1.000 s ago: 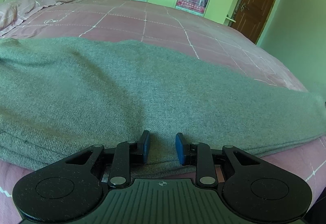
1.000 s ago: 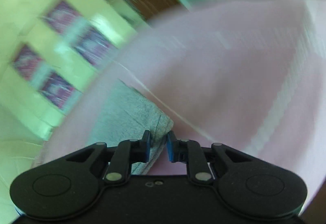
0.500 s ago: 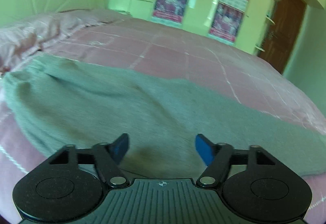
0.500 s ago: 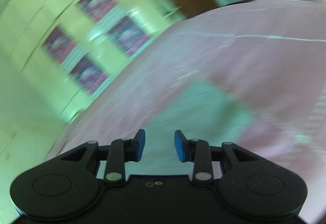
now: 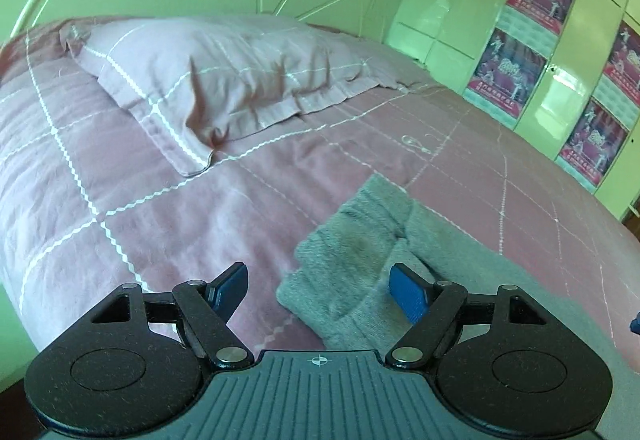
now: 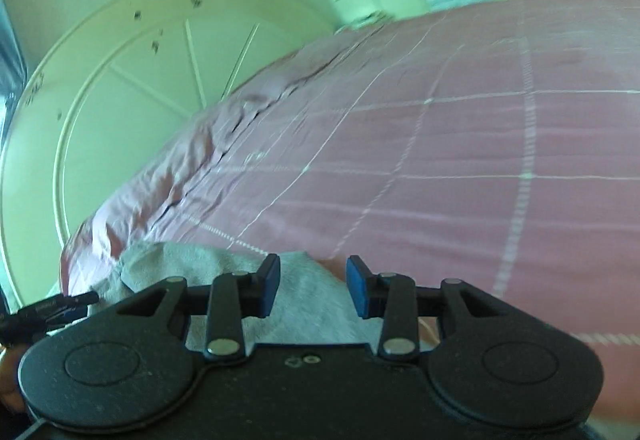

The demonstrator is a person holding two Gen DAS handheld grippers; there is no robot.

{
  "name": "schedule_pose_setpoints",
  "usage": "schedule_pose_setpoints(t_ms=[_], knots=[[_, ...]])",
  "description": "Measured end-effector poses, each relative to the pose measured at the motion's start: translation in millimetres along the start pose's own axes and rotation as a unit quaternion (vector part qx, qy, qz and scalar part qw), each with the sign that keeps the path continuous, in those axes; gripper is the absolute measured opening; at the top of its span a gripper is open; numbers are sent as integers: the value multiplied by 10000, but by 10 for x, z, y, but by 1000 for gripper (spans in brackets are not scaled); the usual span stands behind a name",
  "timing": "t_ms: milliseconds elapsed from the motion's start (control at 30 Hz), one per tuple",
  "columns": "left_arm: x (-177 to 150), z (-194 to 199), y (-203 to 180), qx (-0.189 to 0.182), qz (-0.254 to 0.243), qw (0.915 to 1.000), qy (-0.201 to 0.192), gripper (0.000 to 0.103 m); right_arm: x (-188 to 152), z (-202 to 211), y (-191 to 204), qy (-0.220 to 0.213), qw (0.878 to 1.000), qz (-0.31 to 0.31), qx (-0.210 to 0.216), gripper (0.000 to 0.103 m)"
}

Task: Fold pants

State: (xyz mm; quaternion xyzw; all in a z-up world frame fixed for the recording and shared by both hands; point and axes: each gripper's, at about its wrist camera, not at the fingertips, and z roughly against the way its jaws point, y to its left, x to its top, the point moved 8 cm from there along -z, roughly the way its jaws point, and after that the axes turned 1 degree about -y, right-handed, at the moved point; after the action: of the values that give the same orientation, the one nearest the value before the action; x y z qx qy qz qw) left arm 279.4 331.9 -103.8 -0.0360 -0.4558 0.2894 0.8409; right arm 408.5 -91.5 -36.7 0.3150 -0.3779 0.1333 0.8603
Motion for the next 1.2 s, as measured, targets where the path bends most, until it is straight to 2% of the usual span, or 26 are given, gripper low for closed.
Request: schedule_pose_setpoints(t_ms=[200, 333, 433, 600, 700, 733, 767, 800, 833, 867, 933, 967, 1000, 1067, 1167, 1200], knots=[[-53, -258, -13, -91, -98, 9996, 251, 77, -85, -536, 5, 553, 9982, 202, 127, 29], [-60, -289, -12, -125, -67, 9998, 172, 76, -160, -640, -37, 804, 9964, 206, 192, 29], [-103, -227, -42, -213, 33, 9997, 91, 61, -190, -587, 55, 915, 9933, 106, 691, 27], [-128, -186, -87, -113, 88, 9999, -47, 59, -193, -594, 236, 992, 9893, 313, 1025, 24], [-128, -191, -61, -156, 145, 9998, -34, 59, -190, -733, 273, 1112, 9891, 337, 908, 24], [-129, -198, -57, -172, 140, 9998, -23, 59, -191, -781, 277, 1154, 9889, 311, 883, 20], [-136, -197, -52, -193, 121, 9997, -18, 59, -185, -807, 287, 1136, 9896, 369, 796, 9], [-135, -193, -51, -221, 96, 9997, -27, 53, -171, -806, 313, 1102, 9903, 480, 699, 0], [-118, -167, -57, -255, 68, 9996, -95, 47, -139, -770, 368, 986, 9909, 624, 669, 0], [-93, -121, -73, -273, 7, 9994, -215, 44, -82, -698, 437, 795, 9916, 767, 676, 0], [-73, -41, -123, -265, -195, 9985, -445, 43, 61, -548, 504, 364, 9931, 978, 530, 0], [-96, -57, -127, -198, -280, 9985, -429, 43, 65, -540, 492, 284, 9924, 1134, 384, 0], [-133, -94, -106, -161, -281, 9988, -362, 43, -12, -627, 434, 466, 9909, 1251, 152, 0], [-177, -134, -39, -229, -133, 9992, -314, 43, -272, -883, 237, 1113, 9876, 1089, -190, 0], [-175, -116, -25, -244, -179, 9992, -263, 47, -248, -845, 171, 855, 9945, 579, -193, 5], [-166, -106, -23, -246, -186, 9993, -225, 50, -190, -742, 157, 639, 9963, 464, -326, 14]])
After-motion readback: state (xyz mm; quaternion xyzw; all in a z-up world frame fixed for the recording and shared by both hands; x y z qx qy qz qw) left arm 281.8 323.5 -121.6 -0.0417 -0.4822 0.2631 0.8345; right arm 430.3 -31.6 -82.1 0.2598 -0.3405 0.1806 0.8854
